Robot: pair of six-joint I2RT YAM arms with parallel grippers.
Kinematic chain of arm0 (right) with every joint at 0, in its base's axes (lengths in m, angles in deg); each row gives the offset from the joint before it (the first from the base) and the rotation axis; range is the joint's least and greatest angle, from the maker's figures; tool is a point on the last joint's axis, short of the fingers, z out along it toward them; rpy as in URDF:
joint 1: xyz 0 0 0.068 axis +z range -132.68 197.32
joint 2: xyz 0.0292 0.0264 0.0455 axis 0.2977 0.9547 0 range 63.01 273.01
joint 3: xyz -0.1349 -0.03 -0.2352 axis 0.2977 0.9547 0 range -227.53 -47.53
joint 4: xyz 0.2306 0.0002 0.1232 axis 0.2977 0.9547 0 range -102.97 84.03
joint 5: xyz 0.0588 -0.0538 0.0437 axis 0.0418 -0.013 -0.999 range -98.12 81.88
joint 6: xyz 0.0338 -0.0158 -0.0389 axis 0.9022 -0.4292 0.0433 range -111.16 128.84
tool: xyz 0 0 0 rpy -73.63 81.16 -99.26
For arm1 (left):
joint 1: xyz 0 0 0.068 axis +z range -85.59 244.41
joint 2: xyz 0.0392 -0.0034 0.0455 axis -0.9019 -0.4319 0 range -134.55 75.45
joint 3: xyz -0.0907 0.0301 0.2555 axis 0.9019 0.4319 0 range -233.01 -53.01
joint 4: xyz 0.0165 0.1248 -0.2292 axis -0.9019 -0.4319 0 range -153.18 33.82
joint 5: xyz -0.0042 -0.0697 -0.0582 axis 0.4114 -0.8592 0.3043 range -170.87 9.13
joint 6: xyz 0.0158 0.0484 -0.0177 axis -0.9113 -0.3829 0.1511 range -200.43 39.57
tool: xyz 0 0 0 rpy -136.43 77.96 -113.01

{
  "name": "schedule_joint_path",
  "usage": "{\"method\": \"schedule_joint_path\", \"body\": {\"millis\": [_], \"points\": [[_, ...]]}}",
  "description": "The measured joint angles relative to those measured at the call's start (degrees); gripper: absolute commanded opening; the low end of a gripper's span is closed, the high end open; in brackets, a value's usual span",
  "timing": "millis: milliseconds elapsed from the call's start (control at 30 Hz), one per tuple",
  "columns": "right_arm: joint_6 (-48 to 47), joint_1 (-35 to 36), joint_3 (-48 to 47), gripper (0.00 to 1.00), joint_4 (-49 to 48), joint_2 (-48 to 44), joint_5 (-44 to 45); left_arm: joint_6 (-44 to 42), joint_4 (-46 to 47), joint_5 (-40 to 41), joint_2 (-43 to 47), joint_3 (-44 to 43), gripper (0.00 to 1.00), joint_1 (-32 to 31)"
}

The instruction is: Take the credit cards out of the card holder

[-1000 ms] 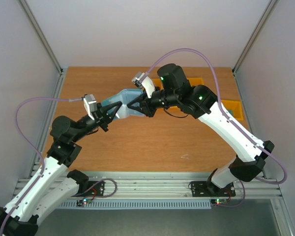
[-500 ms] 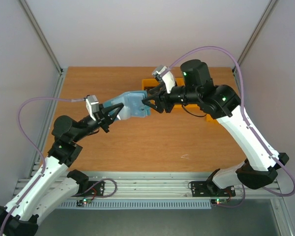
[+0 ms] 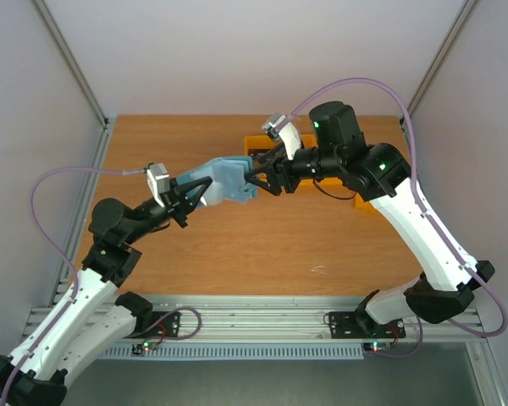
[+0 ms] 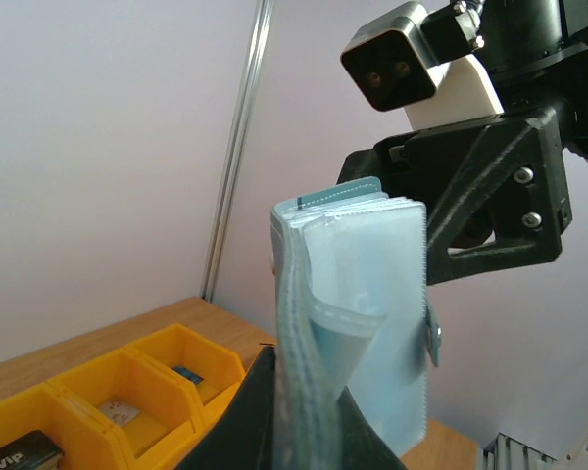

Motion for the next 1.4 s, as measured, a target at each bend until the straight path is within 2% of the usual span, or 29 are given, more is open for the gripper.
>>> {"method": "schedule_joint_path", "body": {"millis": [300,600,667,800,833,867,900,933,1000,1067,1100,1133,1400], "points": [[0.39,1.77,0.0,0.73,-0.96,2.34,-5.14,0.0,-0.52,0.74,-0.09,0.0,0.0,0.31],[3.26,4.59,0.02,0.73,-5.16,5.68,0.5,0.0,-0.37,0.15,-0.11,0.0,0.0,0.37],[3.93,4.74,0.04,0.66,-5.95,6.12,1.9,0.02,-0.37,0.17,-0.11,0.0,0.0,0.37],[4.96,5.11,0.0,0.29,-7.15,6.99,2.23,0.04,-0.44,0.02,-0.11,0.0,0.01,0.37],[5.09,5.35,-0.09,0.21,-7.3,7.17,2.08,0.04,-0.52,0.11,-0.11,0.0,0.09,0.37],[5.27,5.62,-0.17,0.12,-7.45,7.37,1.99,0.04,-0.68,0.2,-0.13,0.0,0.25,0.37],[5.4,5.77,-0.24,0.09,-7.56,7.45,1.79,0.2,-0.79,0.42,-0.15,0.02,0.43,0.37],[5.57,5.99,-0.28,0.03,-7.61,7.5,1.9,0.0,-0.83,0.85,-0.17,0.07,0.55,0.37],[6.12,6.36,-0.31,0.01,-7.39,7.54,2.89,-0.26,-0.76,1.88,-0.15,0.07,0.68,0.35],[7.28,6.36,-0.33,0.01,-7.13,7.78,4.66,-0.66,-0.76,3.19,-0.09,0.07,0.75,0.33],[7.96,6.43,-0.61,0.01,-6.71,8.02,5.75,-1.07,-0.79,3.72,-0.09,0.11,0.82,0.33],[8.76,6.49,-1.18,0.01,-6.29,8.46,7.26,-1.53,-0.79,4.09,-0.09,0.15,0.97,0.31],[14.64,10.51,-6.32,0.01,-5.42,12.96,16.13,-6.95,-0.72,3.13,-1.2,0.48,0.99,0.26]]}}
